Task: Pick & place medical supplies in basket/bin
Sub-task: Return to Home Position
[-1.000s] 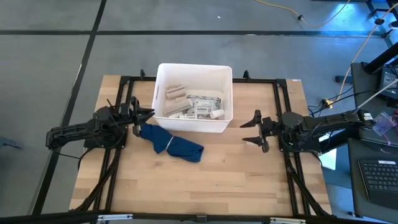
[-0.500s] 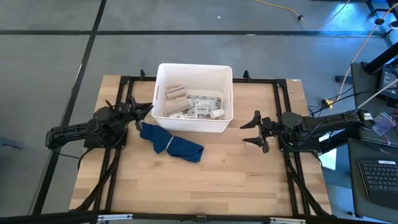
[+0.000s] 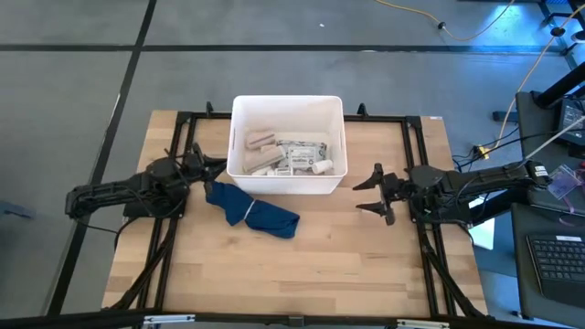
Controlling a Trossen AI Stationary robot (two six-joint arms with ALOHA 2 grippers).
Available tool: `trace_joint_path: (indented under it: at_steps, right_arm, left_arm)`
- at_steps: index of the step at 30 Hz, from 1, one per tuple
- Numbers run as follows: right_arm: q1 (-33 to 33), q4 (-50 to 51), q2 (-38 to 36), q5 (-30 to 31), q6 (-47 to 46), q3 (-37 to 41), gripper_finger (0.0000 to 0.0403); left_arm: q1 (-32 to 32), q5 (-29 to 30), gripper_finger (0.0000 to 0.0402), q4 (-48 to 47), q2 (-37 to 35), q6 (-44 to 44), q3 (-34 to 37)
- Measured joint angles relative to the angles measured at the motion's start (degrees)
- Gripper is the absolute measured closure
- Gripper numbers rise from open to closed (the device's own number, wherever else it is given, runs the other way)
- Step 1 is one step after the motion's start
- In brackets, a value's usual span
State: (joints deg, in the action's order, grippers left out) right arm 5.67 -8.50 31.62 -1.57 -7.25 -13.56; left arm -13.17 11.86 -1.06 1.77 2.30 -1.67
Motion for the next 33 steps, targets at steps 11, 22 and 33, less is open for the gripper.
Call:
trace_joint_path:
  at_steps: [11,22,33]
  right_arm:
    - [0.0,0.0,0.0,7.5,3.4,0.0,0.0126]
    - [0.0,3.7,-7.4,7.5,5.8,0.0,0.0126]
    - [0.0,-9.4,-11.2,8.6,7.4,7.5,0.0126]
  left_arm:
    - [0.0,0.0,0.0347,0.2,1.8,1.4,0.0]
    - [0.0,0.0,0.0347,0.2,1.8,5.2,0.0]
    - [0.0,0.0,0.0347,0.3,1.8,7.0,0.0]
